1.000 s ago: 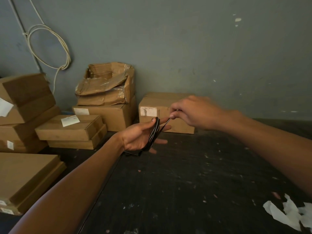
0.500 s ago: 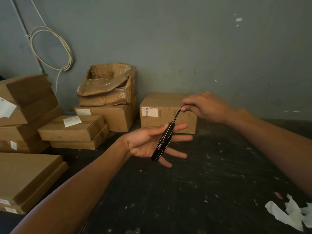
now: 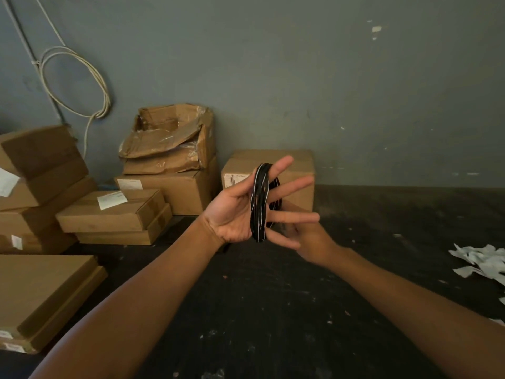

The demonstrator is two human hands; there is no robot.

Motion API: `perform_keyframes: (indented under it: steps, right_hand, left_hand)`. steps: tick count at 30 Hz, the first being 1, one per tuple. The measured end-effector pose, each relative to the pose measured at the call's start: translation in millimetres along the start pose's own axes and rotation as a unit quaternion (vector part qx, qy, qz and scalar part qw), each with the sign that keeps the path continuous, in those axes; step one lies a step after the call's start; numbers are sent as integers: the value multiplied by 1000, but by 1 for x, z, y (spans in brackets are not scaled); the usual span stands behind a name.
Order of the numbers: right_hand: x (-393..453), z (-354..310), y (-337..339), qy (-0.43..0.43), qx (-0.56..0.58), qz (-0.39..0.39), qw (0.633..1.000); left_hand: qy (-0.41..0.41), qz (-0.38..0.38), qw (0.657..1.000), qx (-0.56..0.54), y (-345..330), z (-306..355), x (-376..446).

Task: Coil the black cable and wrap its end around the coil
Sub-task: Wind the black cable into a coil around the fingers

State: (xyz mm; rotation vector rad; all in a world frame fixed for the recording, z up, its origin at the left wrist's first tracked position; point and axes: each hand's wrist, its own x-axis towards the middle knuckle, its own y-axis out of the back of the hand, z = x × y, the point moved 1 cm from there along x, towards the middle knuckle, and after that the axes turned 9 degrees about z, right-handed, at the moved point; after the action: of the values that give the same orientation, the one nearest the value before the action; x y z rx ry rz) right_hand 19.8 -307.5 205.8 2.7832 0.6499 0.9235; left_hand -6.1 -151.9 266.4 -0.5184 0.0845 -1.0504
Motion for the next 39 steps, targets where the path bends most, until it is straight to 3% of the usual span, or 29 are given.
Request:
perform_keyframes:
  steps: [5,9,12,22,28,34,39]
  right_hand:
    - [-21,11,-31,-123,-64,26,990]
    - [-33,-1,-51,-200,149,48,967]
    - [-36,-9,-56,-234,217,96,943]
    - [-31,-27,-52,-145,201,176,953]
    - [-32,-25,-46,-123,208,140,960]
    - [-27,-23,-40,-65,45,173,982]
    - [-23,-21,-33,17,-103,208,973]
  left_hand:
    - [-54,52,996,-43,4,4,4]
    - [-90,115,987,-66,15,2,3]
    - [-121,166,975,-80,25,1,2]
    - [-170,247,951,-77,34,0,1]
    - [-177,268,944,-80,38,1,-1]
    - [-157,270,947,-79,39,-3,0]
    - [-146,278,947,-68,41,-14,-2]
